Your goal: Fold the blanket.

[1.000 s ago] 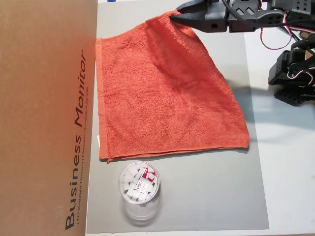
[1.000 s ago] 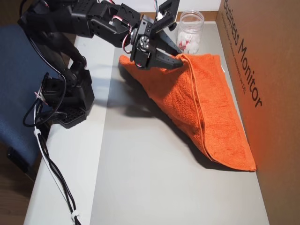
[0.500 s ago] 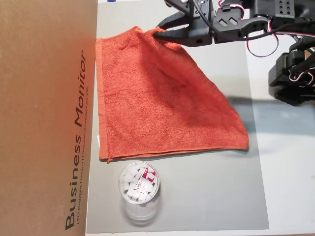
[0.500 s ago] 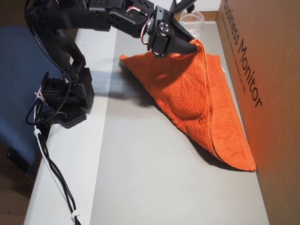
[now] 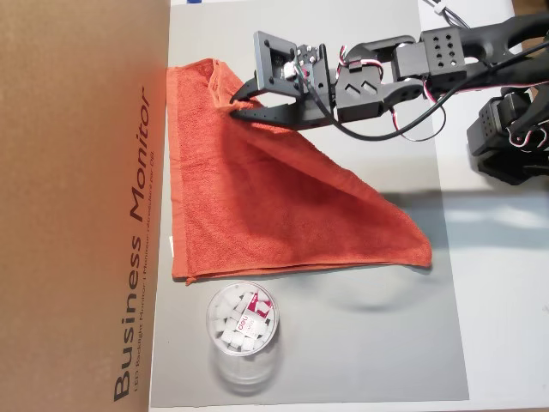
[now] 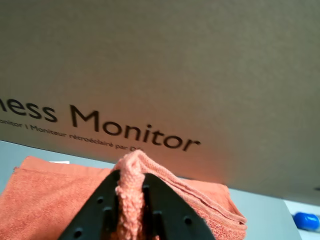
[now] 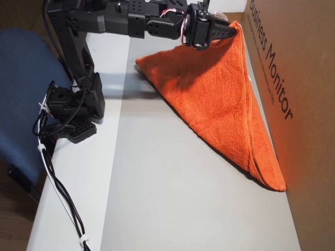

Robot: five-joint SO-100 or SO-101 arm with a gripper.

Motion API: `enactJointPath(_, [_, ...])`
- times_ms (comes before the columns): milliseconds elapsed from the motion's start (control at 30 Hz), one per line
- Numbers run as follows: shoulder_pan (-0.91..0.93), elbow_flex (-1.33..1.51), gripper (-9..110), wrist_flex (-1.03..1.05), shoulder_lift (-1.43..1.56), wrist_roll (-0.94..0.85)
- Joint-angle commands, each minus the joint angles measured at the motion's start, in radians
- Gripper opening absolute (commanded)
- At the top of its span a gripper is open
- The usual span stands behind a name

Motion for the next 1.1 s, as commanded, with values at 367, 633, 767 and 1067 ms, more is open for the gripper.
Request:
enactJointPath(367, [-0.153, -0.193, 0, -0.058, -0.152, -0.127])
enactJointPath(633, [-0.186, -0.31, 0, -0.058, -0.293, -0.167])
enactJointPath(767, [-0.196, -0.347, 0, -0.058, -0.357, -0.169])
enactJointPath(1067, [-0.21, -0.448, 0, -0.058, -0.497, -0.169])
